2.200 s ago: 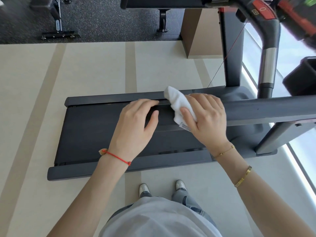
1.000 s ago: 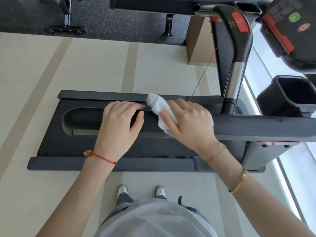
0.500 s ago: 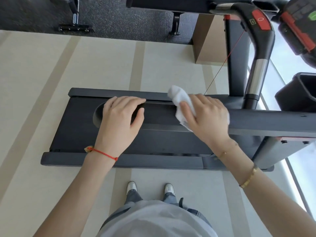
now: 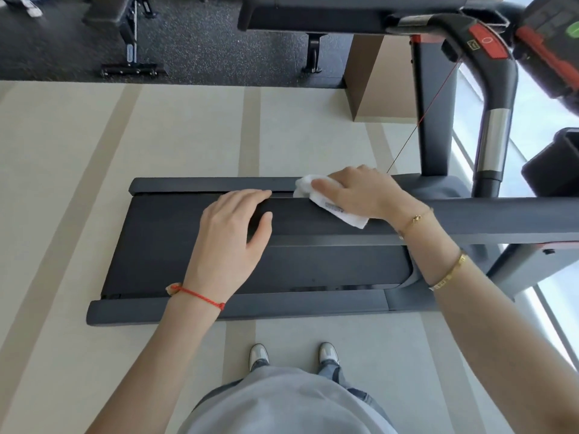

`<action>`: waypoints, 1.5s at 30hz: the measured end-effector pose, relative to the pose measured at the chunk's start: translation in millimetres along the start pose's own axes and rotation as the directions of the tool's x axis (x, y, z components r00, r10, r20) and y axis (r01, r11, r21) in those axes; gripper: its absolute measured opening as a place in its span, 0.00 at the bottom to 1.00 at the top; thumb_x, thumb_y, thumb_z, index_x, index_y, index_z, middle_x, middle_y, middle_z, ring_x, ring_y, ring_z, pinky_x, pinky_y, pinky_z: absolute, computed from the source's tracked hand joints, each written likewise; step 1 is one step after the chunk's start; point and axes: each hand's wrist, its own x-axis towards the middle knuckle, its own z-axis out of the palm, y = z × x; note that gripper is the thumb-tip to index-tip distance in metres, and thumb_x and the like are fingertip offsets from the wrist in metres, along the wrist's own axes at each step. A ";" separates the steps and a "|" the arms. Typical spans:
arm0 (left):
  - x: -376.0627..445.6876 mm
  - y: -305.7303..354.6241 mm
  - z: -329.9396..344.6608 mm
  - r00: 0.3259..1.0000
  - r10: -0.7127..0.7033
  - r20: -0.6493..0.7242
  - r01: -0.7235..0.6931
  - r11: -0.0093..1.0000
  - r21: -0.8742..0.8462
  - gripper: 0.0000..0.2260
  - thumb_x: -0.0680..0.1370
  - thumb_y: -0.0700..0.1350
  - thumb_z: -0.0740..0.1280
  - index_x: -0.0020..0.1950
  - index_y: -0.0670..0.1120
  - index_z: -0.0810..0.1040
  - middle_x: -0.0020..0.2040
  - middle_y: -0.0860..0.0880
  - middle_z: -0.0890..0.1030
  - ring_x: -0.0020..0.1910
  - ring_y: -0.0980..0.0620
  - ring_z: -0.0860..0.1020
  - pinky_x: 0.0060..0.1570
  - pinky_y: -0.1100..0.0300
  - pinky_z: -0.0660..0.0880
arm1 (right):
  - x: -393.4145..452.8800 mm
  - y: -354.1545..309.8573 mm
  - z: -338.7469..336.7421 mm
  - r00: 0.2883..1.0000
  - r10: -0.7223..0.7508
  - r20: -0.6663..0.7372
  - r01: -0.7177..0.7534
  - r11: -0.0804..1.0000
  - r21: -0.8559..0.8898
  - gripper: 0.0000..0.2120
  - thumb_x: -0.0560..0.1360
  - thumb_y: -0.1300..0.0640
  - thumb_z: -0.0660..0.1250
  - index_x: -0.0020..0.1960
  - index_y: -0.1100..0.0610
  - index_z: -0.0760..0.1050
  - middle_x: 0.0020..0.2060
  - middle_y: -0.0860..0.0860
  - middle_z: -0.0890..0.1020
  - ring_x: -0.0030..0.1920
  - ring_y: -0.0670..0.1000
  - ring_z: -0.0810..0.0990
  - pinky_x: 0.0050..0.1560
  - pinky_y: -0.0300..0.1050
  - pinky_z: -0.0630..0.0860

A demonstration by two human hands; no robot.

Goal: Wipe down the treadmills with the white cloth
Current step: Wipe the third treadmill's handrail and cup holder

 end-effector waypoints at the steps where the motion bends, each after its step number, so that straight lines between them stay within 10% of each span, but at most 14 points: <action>1: -1.1 -3.6 -2.8 1.000 -0.003 0.001 0.003 1.000 -0.001 0.14 0.80 0.43 0.64 0.65 0.45 0.77 0.62 0.51 0.79 0.63 0.50 0.75 0.65 0.52 0.69 | 6.1 -11.8 2.5 0.999 -0.034 0.037 0.034 0.999 -0.007 0.22 0.79 0.41 0.51 0.34 0.53 0.69 0.32 0.50 0.75 0.38 0.56 0.74 0.37 0.47 0.65; 10: -8.9 -34.7 -22.3 0.996 -0.079 0.040 0.082 0.993 -0.080 0.15 0.81 0.44 0.64 0.67 0.45 0.76 0.63 0.51 0.78 0.62 0.51 0.75 0.65 0.53 0.71 | -43.8 -25.8 39.7 0.815 -0.305 -0.492 0.266 0.952 -0.149 0.17 0.81 0.46 0.54 0.45 0.55 0.76 0.36 0.49 0.77 0.35 0.54 0.72 0.41 0.48 0.69; 16: -10.4 -40.1 -23.1 0.998 -0.048 0.046 0.054 0.991 -0.126 0.14 0.80 0.43 0.63 0.66 0.43 0.76 0.61 0.50 0.79 0.60 0.51 0.77 0.63 0.53 0.73 | -9.4 -75.9 37.5 0.914 -0.206 -0.348 0.151 0.972 -0.179 0.13 0.78 0.45 0.55 0.38 0.51 0.65 0.29 0.49 0.74 0.30 0.58 0.73 0.30 0.44 0.61; 24: -12.1 -50.4 -22.1 0.999 -0.025 0.047 0.032 0.986 -0.164 0.13 0.80 0.42 0.63 0.64 0.43 0.77 0.60 0.50 0.79 0.58 0.52 0.77 0.61 0.54 0.74 | -37.0 -64.5 56.7 0.760 -0.375 -0.531 0.324 0.927 -0.191 0.18 0.82 0.44 0.54 0.54 0.54 0.79 0.44 0.49 0.80 0.42 0.54 0.76 0.47 0.49 0.71; 32: -12.6 -47.8 -23.6 0.997 -0.030 0.067 0.041 0.987 -0.158 0.16 0.81 0.44 0.63 0.68 0.43 0.74 0.64 0.49 0.78 0.64 0.52 0.75 0.66 0.55 0.70 | -6.5 -65.7 43.5 0.882 -0.063 -0.467 0.001 0.991 -0.133 0.19 0.78 0.45 0.57 0.33 0.54 0.65 0.24 0.50 0.70 0.27 0.57 0.70 0.27 0.42 0.58; 38: -10.3 -40.2 -18.2 1.000 -0.010 0.021 0.013 0.989 -0.145 0.13 0.80 0.43 0.63 0.64 0.42 0.76 0.58 0.49 0.80 0.58 0.51 0.77 0.61 0.55 0.73 | -30.3 -67.1 73.7 0.618 -0.348 -0.705 0.266 0.936 -0.229 0.15 0.80 0.47 0.60 0.51 0.55 0.81 0.42 0.50 0.81 0.40 0.54 0.76 0.46 0.48 0.73; 45: 5.0 -7.7 -2.2 0.997 0.083 -0.004 -0.083 0.994 -0.069 0.11 0.80 0.40 0.64 0.62 0.42 0.79 0.58 0.49 0.81 0.58 0.49 0.77 0.63 0.56 0.70 | -34.8 -11.1 67.0 0.537 -0.337 -0.773 0.220 0.941 -0.258 0.12 0.80 0.49 0.62 0.49 0.56 0.79 0.40 0.50 0.80 0.40 0.54 0.77 0.46 0.48 0.73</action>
